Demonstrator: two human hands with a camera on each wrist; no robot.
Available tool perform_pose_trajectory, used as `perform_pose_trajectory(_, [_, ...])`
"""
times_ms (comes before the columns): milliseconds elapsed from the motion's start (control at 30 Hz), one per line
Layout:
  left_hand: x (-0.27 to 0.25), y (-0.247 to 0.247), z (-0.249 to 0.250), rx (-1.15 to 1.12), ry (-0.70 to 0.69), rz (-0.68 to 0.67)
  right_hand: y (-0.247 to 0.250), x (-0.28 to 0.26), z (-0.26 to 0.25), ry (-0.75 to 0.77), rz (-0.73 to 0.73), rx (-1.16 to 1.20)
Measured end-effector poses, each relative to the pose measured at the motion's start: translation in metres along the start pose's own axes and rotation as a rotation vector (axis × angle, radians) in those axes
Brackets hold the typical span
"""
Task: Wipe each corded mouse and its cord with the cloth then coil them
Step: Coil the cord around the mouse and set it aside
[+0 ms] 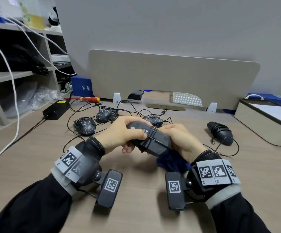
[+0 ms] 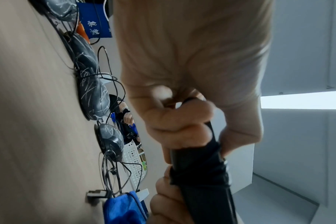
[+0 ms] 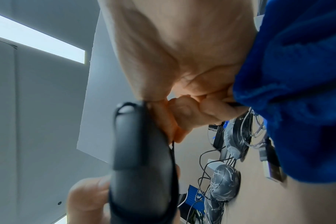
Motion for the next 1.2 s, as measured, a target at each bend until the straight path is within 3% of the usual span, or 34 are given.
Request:
perform_pose_trajectory(133, [0.001, -0.002, -0.001, 0.153, 0.008, 0.028, 0.001, -0.001, -0.001, 0.015, 0.042, 0.025])
perform_pose_trajectory(333, [0.004, 0.0, -0.007, 0.271, 0.062, 0.113, 0.001, -0.011, -0.019, 0.166, 0.044, 0.019])
perform_pose_trajectory(600, [0.008, 0.015, -0.013, 0.114, 0.105, 0.4, -0.017, -0.012, -0.018, 0.171, -0.06, 0.01])
perform_pose_trajectory(900, [0.006, 0.032, -0.012, -0.199, 0.105, 0.658, -0.038, -0.021, -0.018, 0.131, -0.307, -0.022])
perform_pose_trajectory(1033, [0.006, 0.033, -0.015, -0.407, 0.114, 0.657, -0.044, -0.022, -0.009, 0.044, -0.415, -0.1])
perform_pose_trajectory(1133, [0.005, 0.036, -0.011, -0.548, 0.1, 0.583, -0.036, -0.017, -0.005, 0.0, -0.315, -0.167])
perform_pose_trajectory(1200, [0.006, 0.034, -0.008, -0.555, 0.07, 0.441, -0.027, -0.015, -0.005, -0.01, -0.222, -0.172])
Point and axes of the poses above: each hand's wrist, its own x-axis towards the middle knuckle, its own y-axis out of the back of the hand, z = x × y, the point moved 4 cm from there along x, towards the middle knuckle, and after that the axes turned 5 degrees about x, right-handed, at the moved point
